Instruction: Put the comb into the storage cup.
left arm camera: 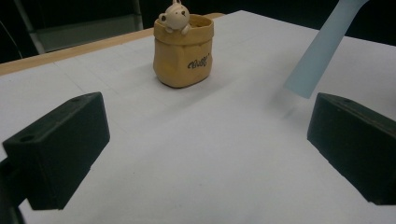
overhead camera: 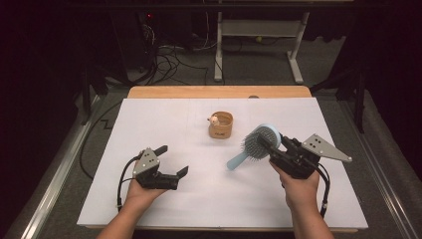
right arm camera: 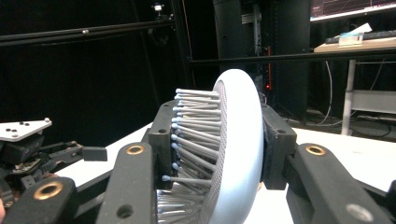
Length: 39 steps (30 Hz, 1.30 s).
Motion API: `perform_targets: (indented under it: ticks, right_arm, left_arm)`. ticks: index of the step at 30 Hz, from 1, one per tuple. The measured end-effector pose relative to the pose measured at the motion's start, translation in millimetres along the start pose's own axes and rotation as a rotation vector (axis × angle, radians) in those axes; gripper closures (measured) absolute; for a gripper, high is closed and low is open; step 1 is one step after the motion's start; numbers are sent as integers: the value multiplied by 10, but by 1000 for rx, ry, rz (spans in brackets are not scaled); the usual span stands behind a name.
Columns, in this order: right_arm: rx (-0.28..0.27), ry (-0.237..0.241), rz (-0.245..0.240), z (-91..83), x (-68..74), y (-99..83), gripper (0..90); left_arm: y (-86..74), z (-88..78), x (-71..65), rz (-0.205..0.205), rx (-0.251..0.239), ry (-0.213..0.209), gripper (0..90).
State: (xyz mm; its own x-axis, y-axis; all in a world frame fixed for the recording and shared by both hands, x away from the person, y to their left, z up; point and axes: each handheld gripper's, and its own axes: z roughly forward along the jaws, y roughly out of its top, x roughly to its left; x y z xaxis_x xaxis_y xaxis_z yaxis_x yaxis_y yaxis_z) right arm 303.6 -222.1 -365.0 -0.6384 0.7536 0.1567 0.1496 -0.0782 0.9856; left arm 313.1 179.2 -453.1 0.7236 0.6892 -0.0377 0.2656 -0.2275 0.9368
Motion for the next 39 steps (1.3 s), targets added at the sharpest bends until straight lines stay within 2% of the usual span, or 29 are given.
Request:
perform_targets:
  ticks: [6,11,15,27,39]
  right_arm:
    - [-1,-25,-22,-29,-18,9,584]
    - [-12,-32,-16,-58,-43,35,584]
    - [-16,-48,-42,-79,-34,59,585]
    - [-30,-88,-76,-142,-47,96,586]
    - [-31,-107,-87,-142,-92,79,584]
  left_arm:
    - [0,-6,-1,11,-1,5,0]
    - [-4,-2,-1,15,1,6,0]
    - [-1,-3,-2,18,-3,7,0]
    - [-13,3,1,20,-4,5,0]
    - [-32,-7,31,0,-23,1,0]
